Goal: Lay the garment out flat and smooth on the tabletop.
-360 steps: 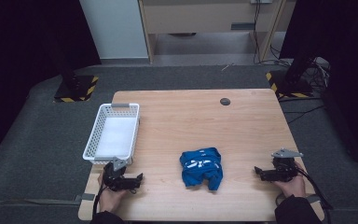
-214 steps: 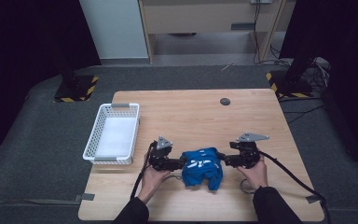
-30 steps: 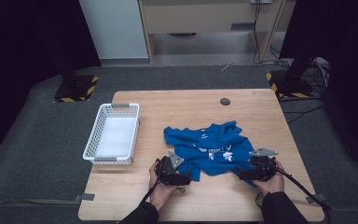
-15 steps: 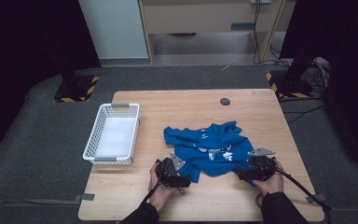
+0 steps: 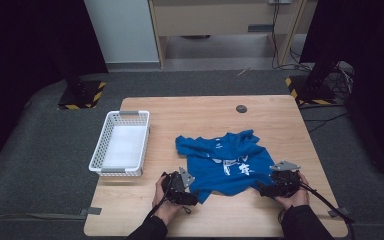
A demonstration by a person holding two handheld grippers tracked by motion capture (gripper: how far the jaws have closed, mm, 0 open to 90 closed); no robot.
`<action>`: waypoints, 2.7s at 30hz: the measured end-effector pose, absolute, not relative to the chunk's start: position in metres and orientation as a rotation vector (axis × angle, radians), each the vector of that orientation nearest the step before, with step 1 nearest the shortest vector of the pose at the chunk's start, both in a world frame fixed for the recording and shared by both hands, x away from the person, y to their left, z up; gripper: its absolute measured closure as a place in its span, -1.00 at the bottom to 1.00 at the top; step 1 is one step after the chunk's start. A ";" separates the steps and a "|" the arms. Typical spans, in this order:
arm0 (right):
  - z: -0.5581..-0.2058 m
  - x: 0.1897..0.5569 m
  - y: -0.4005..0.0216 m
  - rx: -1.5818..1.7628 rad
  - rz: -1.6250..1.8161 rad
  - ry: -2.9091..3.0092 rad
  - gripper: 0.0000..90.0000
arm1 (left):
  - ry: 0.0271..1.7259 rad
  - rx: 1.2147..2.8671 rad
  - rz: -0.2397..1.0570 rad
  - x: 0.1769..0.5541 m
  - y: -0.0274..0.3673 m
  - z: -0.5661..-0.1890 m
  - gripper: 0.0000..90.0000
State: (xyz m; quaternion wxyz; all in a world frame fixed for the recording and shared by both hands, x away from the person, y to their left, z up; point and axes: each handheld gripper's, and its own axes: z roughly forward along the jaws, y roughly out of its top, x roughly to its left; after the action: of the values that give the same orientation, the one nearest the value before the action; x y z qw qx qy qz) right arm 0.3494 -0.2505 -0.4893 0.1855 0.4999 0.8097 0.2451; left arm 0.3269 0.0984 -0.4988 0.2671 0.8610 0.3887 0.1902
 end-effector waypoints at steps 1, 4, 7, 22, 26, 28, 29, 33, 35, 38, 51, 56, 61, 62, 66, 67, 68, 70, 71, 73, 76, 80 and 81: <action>-0.488 0.349 -0.251 1.409 0.710 2.269 -0.99 | 1.049 2.324 0.513 0.327 0.098 -0.499 -0.84; -0.488 0.349 -0.253 1.415 0.700 2.260 -0.99 | 1.053 2.327 0.468 0.329 0.107 -0.499 -0.85; -0.491 0.350 -0.254 1.418 0.664 2.272 -0.99 | 1.056 2.325 0.436 0.330 0.112 -0.499 -0.86; -0.491 0.335 -0.251 1.296 0.651 2.405 -0.99 | 0.990 2.363 0.386 0.326 0.133 -0.498 -0.86; -0.490 0.327 -0.251 1.269 0.658 2.435 -0.99 | 0.982 2.372 0.387 0.324 0.133 -0.497 -0.86; -0.490 0.323 -0.252 1.274 0.668 2.452 -0.99 | 0.984 2.372 0.392 0.324 0.133 -0.497 -0.86; -0.489 0.321 -0.252 1.271 0.669 2.459 -0.99 | 0.988 2.373 0.392 0.324 0.133 -0.497 -0.86; -0.488 0.315 -0.252 1.267 0.671 2.482 -0.99 | 1.009 2.372 0.378 0.323 0.132 -0.495 -0.85; -0.488 0.314 -0.252 1.266 0.665 2.488 -0.99 | 1.022 2.347 0.364 0.323 0.132 -0.492 -0.85; -0.486 0.313 -0.248 1.243 0.680 2.491 -0.99 | 1.032 2.305 0.347 0.322 0.133 -0.488 -0.85; -0.474 0.334 -0.230 1.362 0.986 2.377 -0.93 | 1.096 2.120 0.264 0.333 0.119 -0.486 -0.77; -0.479 0.350 -0.228 1.411 0.992 2.364 -0.89 | 1.121 2.123 0.229 0.347 0.110 -0.495 -0.76; -0.486 0.363 -0.227 1.440 1.013 2.339 -0.90 | 1.137 2.135 0.239 0.354 0.107 -0.503 -0.75; -0.487 0.366 -0.227 1.450 1.019 2.332 -0.90 | 1.137 2.134 0.249 0.354 0.107 -0.503 -0.74; -0.492 0.373 -0.221 1.450 0.994 2.325 -0.88 | 1.137 2.139 0.261 0.358 0.106 -0.507 -0.74; -0.494 0.374 -0.218 1.448 0.960 2.323 -0.88 | 1.137 2.139 0.261 0.358 0.106 -0.507 -0.74; -0.495 0.375 -0.214 1.445 0.919 2.330 -0.90 | 1.138 2.151 0.265 0.359 0.105 -0.510 -0.74; -0.498 0.377 -0.209 1.455 0.837 2.357 -0.92 | 1.133 2.161 0.265 0.359 0.104 -0.511 -0.74; -0.501 0.378 -0.207 1.459 0.807 2.369 -0.96 | 1.132 2.162 0.268 0.359 0.103 -0.511 -0.74; -0.502 0.378 -0.203 1.428 0.739 2.388 -0.98 | 1.131 2.164 0.271 0.359 0.103 -0.511 -0.74; -0.502 0.378 -0.202 1.422 0.726 2.398 -0.98 | 1.128 2.168 0.277 0.359 0.103 -0.511 -0.74; -0.503 0.377 -0.203 1.401 0.737 2.403 -0.99 | 1.113 2.184 0.299 0.358 0.102 -0.512 -0.75; -0.504 0.376 -0.204 1.390 0.754 2.399 -0.99 | 1.113 2.183 0.299 0.357 0.102 -0.512 -0.76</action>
State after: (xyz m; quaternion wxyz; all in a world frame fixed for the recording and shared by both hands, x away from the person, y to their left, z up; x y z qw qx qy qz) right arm 0.3759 -0.2042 -0.5037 0.1340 0.4794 0.8274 0.2601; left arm 0.3573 0.1024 -0.5121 0.3301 0.8347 0.4257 0.1145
